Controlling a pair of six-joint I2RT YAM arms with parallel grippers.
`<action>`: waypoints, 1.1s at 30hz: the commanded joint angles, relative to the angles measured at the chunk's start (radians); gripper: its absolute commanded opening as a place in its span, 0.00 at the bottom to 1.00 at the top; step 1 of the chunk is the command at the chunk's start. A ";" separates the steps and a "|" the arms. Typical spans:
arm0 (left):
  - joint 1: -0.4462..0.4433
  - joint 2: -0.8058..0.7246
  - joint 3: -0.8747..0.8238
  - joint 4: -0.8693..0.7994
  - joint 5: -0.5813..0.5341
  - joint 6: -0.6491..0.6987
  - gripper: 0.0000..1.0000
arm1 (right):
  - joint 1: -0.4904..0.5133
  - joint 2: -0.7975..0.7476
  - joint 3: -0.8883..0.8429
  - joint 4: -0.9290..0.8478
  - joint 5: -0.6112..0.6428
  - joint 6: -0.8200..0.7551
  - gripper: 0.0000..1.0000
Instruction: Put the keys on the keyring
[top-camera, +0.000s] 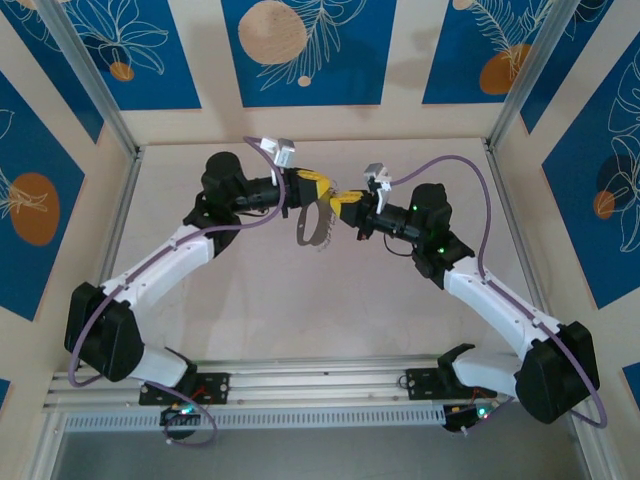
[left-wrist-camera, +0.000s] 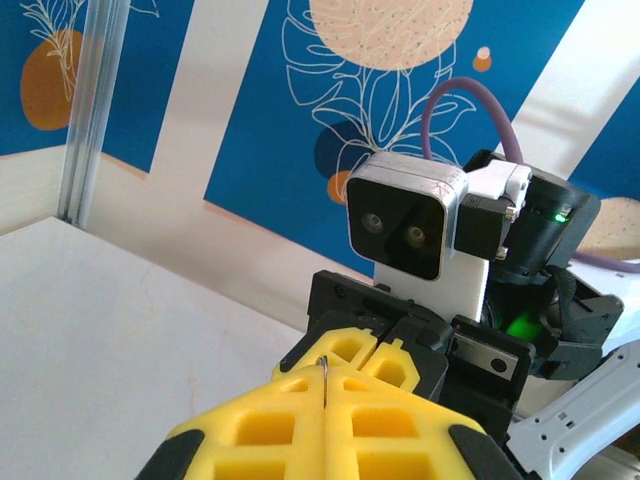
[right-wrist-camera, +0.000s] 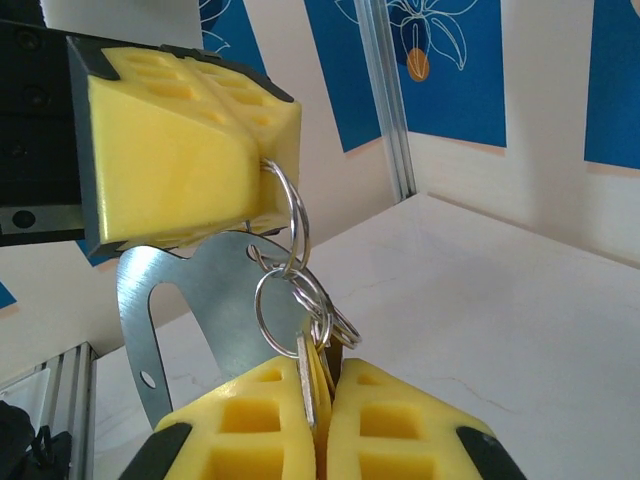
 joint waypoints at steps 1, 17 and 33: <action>-0.013 -0.027 -0.021 0.203 -0.010 -0.082 0.00 | 0.029 -0.009 0.022 -0.005 -0.023 0.012 0.00; -0.031 -0.032 -0.042 0.145 -0.010 -0.022 0.00 | 0.050 0.006 0.058 -0.025 0.008 0.005 0.00; -0.034 -0.037 -0.044 -0.024 -0.029 0.097 0.00 | -0.032 -0.014 0.030 0.010 0.044 0.074 0.00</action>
